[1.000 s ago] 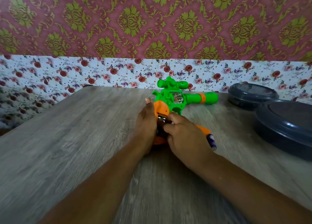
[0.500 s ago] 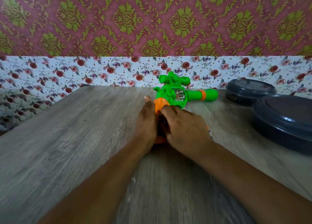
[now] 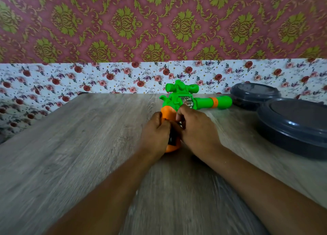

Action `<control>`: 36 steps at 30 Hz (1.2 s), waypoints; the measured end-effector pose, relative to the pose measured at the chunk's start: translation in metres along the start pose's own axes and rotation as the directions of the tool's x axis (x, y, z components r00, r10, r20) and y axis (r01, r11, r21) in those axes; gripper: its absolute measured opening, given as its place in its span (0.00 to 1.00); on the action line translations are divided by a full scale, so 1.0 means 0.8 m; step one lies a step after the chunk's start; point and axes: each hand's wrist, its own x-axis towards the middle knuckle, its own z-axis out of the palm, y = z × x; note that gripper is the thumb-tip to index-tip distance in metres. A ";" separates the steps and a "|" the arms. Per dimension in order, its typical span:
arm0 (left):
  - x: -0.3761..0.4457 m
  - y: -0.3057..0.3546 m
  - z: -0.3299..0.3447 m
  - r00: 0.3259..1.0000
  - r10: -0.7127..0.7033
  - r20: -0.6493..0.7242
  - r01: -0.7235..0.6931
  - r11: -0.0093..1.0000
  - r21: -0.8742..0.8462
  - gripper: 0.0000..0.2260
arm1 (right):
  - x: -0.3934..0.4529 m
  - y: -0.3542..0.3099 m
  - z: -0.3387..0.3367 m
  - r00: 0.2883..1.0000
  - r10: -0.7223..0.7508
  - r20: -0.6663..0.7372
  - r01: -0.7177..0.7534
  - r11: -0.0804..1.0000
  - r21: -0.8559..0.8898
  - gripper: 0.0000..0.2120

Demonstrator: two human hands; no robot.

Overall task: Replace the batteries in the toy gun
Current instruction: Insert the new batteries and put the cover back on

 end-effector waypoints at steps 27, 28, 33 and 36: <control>0.007 -0.008 0.001 0.999 -0.039 0.004 0.039 0.997 -0.064 0.11 | -0.003 0.051 -0.090 0.808 0.238 0.539 -0.098 0.957 -0.274 0.22; 0.007 -0.008 0.000 0.999 -0.037 0.001 0.037 0.998 -0.057 0.11 | -0.003 0.049 -0.086 0.847 0.193 0.495 -0.081 0.968 -0.238 0.22; 0.007 -0.004 0.001 0.998 -0.047 0.031 0.050 0.993 -0.103 0.11 | -0.005 0.028 -0.070 0.914 0.040 0.403 -0.117 0.979 0.169 0.21; 0.006 -0.004 0.001 0.998 -0.062 0.031 0.065 0.992 -0.111 0.11 | -0.008 0.021 -0.065 0.903 0.026 0.429 -0.166 0.943 0.290 0.21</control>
